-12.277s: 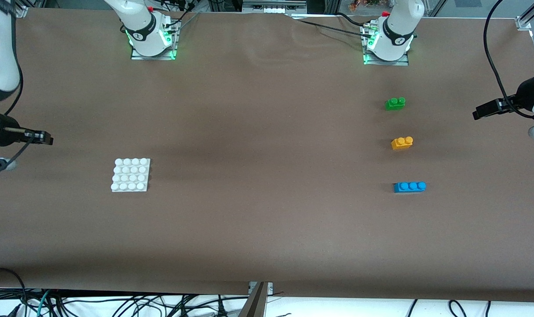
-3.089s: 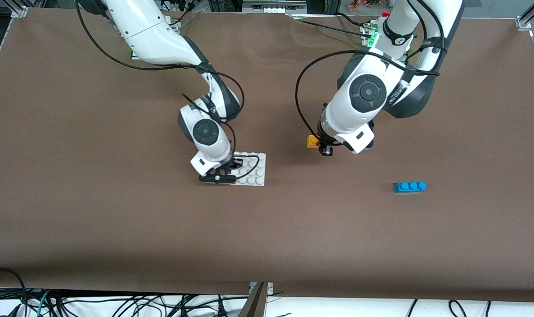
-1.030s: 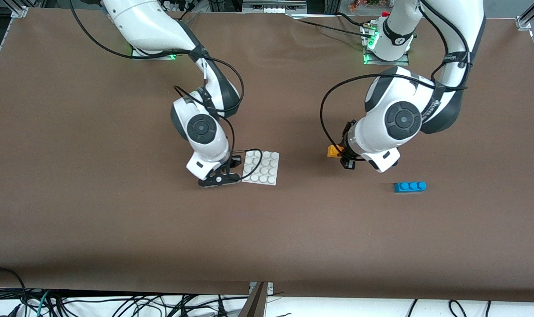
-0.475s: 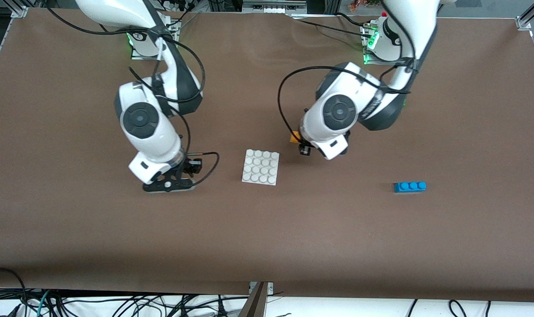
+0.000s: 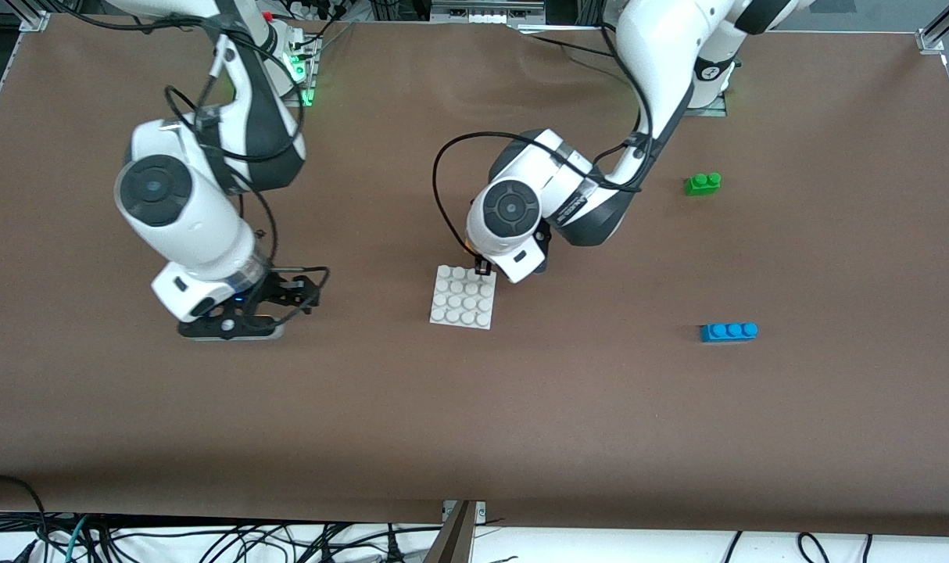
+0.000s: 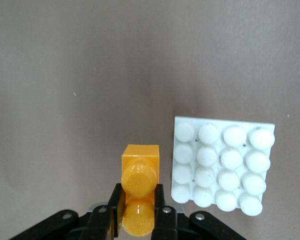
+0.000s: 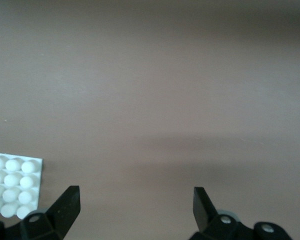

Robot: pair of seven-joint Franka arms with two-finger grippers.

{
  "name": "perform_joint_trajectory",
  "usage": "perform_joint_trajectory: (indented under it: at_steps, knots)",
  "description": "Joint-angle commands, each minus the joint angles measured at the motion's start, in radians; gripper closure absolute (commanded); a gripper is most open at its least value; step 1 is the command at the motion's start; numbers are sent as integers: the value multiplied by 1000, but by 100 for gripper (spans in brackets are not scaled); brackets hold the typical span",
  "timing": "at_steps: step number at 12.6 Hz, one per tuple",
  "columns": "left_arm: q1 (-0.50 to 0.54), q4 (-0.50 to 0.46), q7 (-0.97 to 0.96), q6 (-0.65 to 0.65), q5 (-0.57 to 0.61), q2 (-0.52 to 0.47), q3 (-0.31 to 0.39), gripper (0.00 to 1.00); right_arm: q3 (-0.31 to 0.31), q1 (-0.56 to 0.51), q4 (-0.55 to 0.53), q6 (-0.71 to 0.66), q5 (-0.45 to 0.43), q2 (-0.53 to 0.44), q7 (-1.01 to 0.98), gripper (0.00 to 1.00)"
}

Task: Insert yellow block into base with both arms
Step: 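Release the base and withdraw the right gripper while the left gripper aligns the brick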

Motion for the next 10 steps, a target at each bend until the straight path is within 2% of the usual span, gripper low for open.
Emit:
perform_joint_trajectory:
  at_steps: [1, 3, 5, 10]
  knots:
    - [-53, 151, -58, -17, -14, 103, 49, 100, 27, -65, -3, -47, 19, -68, -25, 0]
    - [-77, 178, -71, 0, -15, 129, 96, 100, 73, -141, -4, -101, 19, -108, -26, 0]
    - [-78, 214, -75, 8, -15, 150, 112, 100, 172, -250, -15, -148, 14, -147, -31, 0]
    - [-109, 215, -88, 64, -14, 175, 129, 100, 237, -381, -53, -175, 8, -223, -34, 0]
